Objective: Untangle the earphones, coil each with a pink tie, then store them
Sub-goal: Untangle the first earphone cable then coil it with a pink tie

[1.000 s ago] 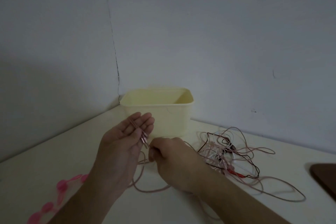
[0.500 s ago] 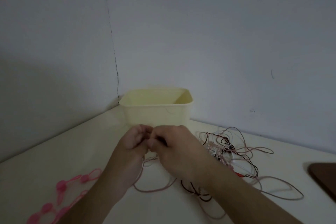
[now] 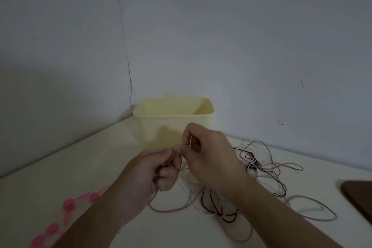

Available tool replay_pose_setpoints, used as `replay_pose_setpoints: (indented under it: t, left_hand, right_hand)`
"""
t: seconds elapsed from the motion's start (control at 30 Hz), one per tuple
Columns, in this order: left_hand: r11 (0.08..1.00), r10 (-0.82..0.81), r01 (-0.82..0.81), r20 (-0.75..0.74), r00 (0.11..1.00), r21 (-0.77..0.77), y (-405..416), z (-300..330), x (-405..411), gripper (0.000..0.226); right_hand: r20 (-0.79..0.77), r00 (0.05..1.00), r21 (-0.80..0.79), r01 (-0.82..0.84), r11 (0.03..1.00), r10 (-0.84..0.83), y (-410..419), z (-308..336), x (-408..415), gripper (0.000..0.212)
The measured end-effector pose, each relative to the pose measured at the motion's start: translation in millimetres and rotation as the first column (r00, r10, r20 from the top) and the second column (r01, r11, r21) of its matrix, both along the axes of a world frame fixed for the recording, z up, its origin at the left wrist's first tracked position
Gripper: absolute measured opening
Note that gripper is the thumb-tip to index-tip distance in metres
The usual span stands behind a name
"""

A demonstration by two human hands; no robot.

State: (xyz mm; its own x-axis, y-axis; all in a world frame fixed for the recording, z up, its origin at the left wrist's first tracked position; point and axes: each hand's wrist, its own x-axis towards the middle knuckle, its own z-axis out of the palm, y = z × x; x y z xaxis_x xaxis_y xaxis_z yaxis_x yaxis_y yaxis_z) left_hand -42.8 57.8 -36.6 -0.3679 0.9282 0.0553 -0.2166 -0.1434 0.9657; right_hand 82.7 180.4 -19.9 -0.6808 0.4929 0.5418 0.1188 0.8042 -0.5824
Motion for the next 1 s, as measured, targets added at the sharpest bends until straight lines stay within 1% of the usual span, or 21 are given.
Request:
replay_pose_setpoints:
  t: [0.07,0.13,0.2,0.23,0.3,0.33,0.4,0.47,0.53,0.57,0.6,0.67,0.7,0.77,0.8,0.83,0.87,0.93,1.0]
  left_hand:
    - [0.995,-0.045,0.034,0.124,0.991,0.090,-3.4,4.6,1.3,0.028]
    - [0.976,-0.058,0.010,0.212,0.975,0.219,-3.9,7.6,2.9,0.020]
    - [0.943,0.001,-0.099,0.295,0.956,0.317,-1.0,7.1,1.3,0.018]
    - [0.923,0.047,-0.167,0.329,0.943,0.347,1.2,6.6,-0.8,0.022]
    - [0.884,0.160,-0.289,0.343,0.926,0.368,3.8,5.3,-7.9,0.029]
    - [0.872,0.215,-0.329,0.321,0.923,0.363,4.1,5.1,-10.3,0.029]
    - [0.867,0.315,-0.373,0.219,0.924,0.330,4.2,3.2,-12.2,0.027]
    - [0.882,0.392,-0.396,0.069,0.917,0.256,8.7,-1.8,-13.1,0.021]
    - [0.909,0.404,-0.393,-0.061,0.913,0.138,13.0,-8.9,-13.9,0.022]
    - [0.925,0.377,-0.367,-0.127,0.917,0.094,14.1,-11.9,-14.4,0.028]
    - [0.949,0.316,-0.310,-0.197,0.928,0.063,13.7,-14.0,-13.6,0.036]
    - [0.986,0.162,-0.165,-0.292,0.943,0.014,7.9,-14.8,-6.3,0.055]
    - [0.994,0.109,-0.111,-0.325,0.940,0.011,4.8,-13.8,-2.6,0.056]
    - [0.997,0.077,-0.067,-0.356,0.931,0.042,1.9,-10.4,0.8,0.045]
    - [0.997,0.063,-0.049,-0.315,0.947,0.054,1.5,-10.0,1.5,0.038]
    - [0.997,0.041,-0.027,-0.225,0.974,0.066,1.2,-9.0,2.6,0.032]
    - [0.996,0.021,-0.012,-0.102,0.995,0.090,1.1,-8.0,3.9,0.027]
    - [0.983,0.003,-0.025,0.120,0.993,0.184,0.7,-3.7,7.8,0.019]
    - [0.953,0.037,-0.108,0.245,0.969,0.283,1.3,-0.8,7.5,0.022]
  right_hand:
    - [-0.027,0.999,-0.135,-0.040,0.990,0.036,1.5,-3.1,-2.8,0.023]
    - [0.009,0.998,-0.180,-0.053,0.982,0.056,-0.6,-7.7,-5.4,0.024]
    - [0.106,0.991,-0.168,-0.063,0.984,0.081,-5.3,-14.8,-8.4,0.024]
    - [0.157,0.982,-0.163,-0.076,0.984,0.102,-8.2,-18.1,-9.4,0.024]
    - [0.259,0.955,-0.130,-0.117,0.985,0.148,-14.8,-23.3,-11.9,0.024]
    - [0.293,0.943,-0.105,-0.135,0.985,0.161,-18.1,-24.5,-13.0,0.024]
    - [0.295,0.943,-0.071,-0.141,0.988,0.155,-22.1,-23.0,-12.9,0.022]
    - [0.230,0.964,-0.065,-0.119,0.991,0.131,-22.9,-15.5,-10.6,0.023]
    - [0.162,0.978,-0.087,-0.122,0.989,0.135,-21.6,-6.3,-7.3,0.027]
    - [0.136,0.980,-0.104,-0.130,0.986,0.144,-20.2,-1.6,-5.6,0.026]
    - [0.110,0.983,-0.119,-0.131,0.984,0.144,-18.0,1.6,-4.5,0.024]
    - [0.054,0.992,-0.148,-0.108,0.983,0.117,-11.0,3.7,-3.0,0.023]
    - [0.028,0.995,-0.160,-0.088,0.983,0.093,-6.8,3.2,-2.5,0.023]
    - [-0.010,0.999,-0.162,-0.043,0.986,0.041,0.7,0.9,-2.1,0.024]
    - [-0.023,0.999,-0.170,-0.031,0.985,0.027,3.5,-1.1,-1.8,0.025]
    - [-0.031,0.999,-0.190,-0.025,0.981,0.020,5.6,-2.9,-2.3,0.026]
    - [-0.032,0.999,-0.215,-0.023,0.976,0.017,6.3,-4.3,-2.8,0.026]
    - [0.014,1.000,-0.231,-0.017,0.973,0.021,4.7,-8.0,-4.0,0.025]
    - [0.108,0.992,-0.208,-0.038,0.977,0.062,-1.3,-12.0,-6.4,0.026]
